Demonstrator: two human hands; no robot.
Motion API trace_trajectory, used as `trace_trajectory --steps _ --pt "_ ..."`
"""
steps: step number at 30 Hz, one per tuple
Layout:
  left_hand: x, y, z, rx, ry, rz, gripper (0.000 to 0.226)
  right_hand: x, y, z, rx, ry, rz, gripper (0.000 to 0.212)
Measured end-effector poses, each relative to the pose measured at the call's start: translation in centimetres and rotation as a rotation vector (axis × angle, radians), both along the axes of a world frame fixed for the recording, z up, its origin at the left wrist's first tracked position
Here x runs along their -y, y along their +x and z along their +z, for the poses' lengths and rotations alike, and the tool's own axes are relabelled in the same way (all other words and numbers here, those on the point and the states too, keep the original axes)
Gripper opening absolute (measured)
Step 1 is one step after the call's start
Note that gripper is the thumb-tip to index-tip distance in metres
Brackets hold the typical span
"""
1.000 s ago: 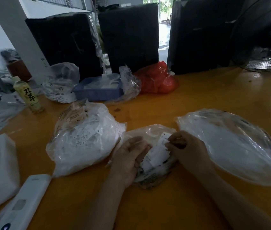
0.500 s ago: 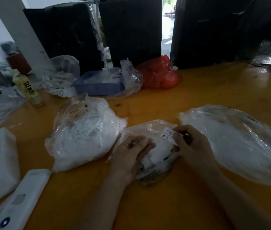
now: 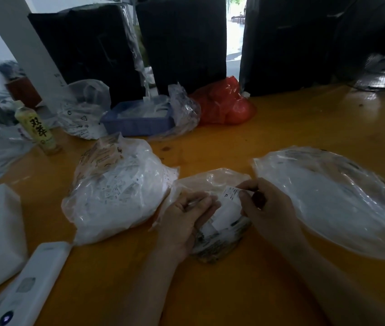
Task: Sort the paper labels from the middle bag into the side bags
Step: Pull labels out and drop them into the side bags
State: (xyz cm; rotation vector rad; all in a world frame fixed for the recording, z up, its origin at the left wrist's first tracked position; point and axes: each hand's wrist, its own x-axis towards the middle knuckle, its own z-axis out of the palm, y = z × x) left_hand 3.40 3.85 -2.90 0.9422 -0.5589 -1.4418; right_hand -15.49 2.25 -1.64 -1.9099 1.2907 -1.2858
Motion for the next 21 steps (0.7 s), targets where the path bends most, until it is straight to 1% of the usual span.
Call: trace_trajectory --steps 3,6,8,11,13,16,18,21 --pt "-0.08 -0.14 -0.02 0.031 -0.003 -0.004 0.035 0.00 0.03 -0.04 -0.033 0.023 0.026 0.016" --pt "-0.12 -0.22 -0.05 0.122 -0.005 -0.002 0.040 -0.07 0.12 -0.24 -0.113 0.028 0.067 0.017" --pt "-0.16 -0.28 -0.09 0.183 0.003 0.001 0.039 -0.09 0.15 -0.32 -0.135 0.037 0.078 0.021" --pt "-0.25 -0.34 -0.15 0.272 -0.005 0.000 0.039 -0.05 0.11 -0.20 -0.079 0.082 0.057 0.029" --pt "-0.30 -0.39 -0.05 0.285 -0.004 0.021 0.044 0.00 -0.03 -0.21 -0.051 0.074 0.033 0.028" --pt "-0.39 -0.45 0.19 0.266 -0.001 0.042 0.052 -0.01 -0.16 -0.23 -0.066 0.060 0.009 0.024" --pt "-0.45 -0.48 0.20 0.287 -0.007 0.038 0.048 -0.01 -0.13 -0.26 -0.075 0.044 -0.002 0.024" --pt "-0.61 -0.61 0.11 0.384 -0.021 0.036 0.041 -0.03 0.09 -0.33 -0.114 0.007 0.012 0.023"
